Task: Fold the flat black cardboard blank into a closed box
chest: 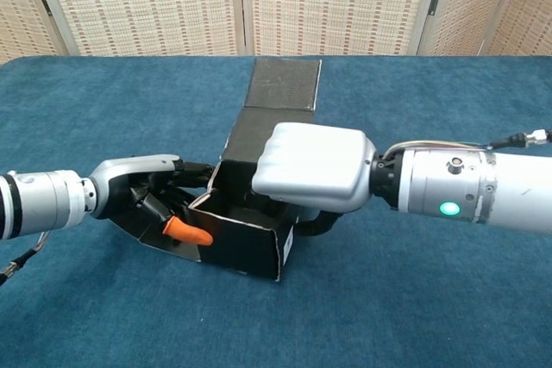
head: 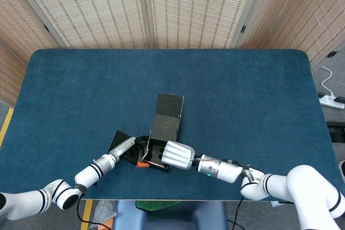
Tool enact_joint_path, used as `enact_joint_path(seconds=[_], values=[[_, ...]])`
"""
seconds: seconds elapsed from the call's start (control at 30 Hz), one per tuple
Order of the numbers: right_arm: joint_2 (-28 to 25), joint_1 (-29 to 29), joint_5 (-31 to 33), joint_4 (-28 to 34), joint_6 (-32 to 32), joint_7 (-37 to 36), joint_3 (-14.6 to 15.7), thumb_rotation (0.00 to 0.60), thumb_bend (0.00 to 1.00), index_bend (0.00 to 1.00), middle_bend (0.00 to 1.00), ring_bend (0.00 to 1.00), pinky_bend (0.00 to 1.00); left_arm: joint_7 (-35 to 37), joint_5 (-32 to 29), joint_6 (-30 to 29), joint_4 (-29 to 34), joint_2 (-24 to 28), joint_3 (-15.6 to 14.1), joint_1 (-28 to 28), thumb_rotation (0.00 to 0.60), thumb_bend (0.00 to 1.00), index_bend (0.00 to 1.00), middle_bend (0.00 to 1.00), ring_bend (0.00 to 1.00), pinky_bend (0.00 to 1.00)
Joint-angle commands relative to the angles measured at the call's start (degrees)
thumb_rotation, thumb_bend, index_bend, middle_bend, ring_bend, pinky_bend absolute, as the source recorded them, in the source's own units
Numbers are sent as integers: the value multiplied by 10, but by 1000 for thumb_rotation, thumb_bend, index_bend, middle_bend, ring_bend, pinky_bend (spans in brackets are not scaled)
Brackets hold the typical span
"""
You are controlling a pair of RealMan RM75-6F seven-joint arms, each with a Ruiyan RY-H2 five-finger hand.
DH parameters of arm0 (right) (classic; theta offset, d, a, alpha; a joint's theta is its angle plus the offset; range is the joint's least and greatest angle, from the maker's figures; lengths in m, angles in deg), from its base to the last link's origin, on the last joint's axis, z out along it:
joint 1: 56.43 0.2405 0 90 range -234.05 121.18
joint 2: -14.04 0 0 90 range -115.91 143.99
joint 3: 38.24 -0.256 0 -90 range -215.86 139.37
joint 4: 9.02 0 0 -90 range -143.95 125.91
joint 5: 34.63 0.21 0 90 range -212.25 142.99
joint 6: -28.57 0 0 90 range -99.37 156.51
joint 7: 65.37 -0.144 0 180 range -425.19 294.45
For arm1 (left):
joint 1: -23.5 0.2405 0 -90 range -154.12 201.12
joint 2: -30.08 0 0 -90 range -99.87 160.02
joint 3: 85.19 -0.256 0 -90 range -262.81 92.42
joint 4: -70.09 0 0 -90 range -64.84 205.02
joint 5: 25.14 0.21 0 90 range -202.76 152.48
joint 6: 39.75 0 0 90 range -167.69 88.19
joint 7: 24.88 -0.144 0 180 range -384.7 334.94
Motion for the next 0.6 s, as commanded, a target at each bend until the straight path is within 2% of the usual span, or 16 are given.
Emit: enact_joint_path(seconds=[0.03,0.13,0.23,0.3,0.37,0.5,0.6], values=[[-7,-4,-3,-5,-10,-3,1,600,111,467,421,772,1000,-28,-12,-9,5,-4,7,6,600,200,278,285,449,571],[-11,-6,-5,-8,-20,-10,0,600,54,209,190,742,1000,-57,-26,-13,14,-5,13,10,600,200,253,256,315,530],[-13,-10,-4,-12,-32,-14,-2,600,27,45,59,707,1000,-80,-43,-15,24,-4,19,15,600,200,209,178,174,435],[-16,-15,-1,-12,-39,-14,-4,600,23,1,19,693,1000,-94,-52,-16,30,-3,22,17,600,198,169,122,99,361],[-22,-26,5,-6,-50,-16,-6,600,23,0,5,687,1000,-109,-60,-19,38,-1,26,20,600,200,107,47,22,279],[-44,-63,33,26,-82,-39,-6,600,22,0,0,684,1000,-138,-68,-32,53,4,32,27,600,199,8,0,0,176],[-73,-99,75,84,-92,-75,-4,600,23,0,11,684,1000,-156,-68,-46,70,16,34,35,600,199,0,0,0,138]])
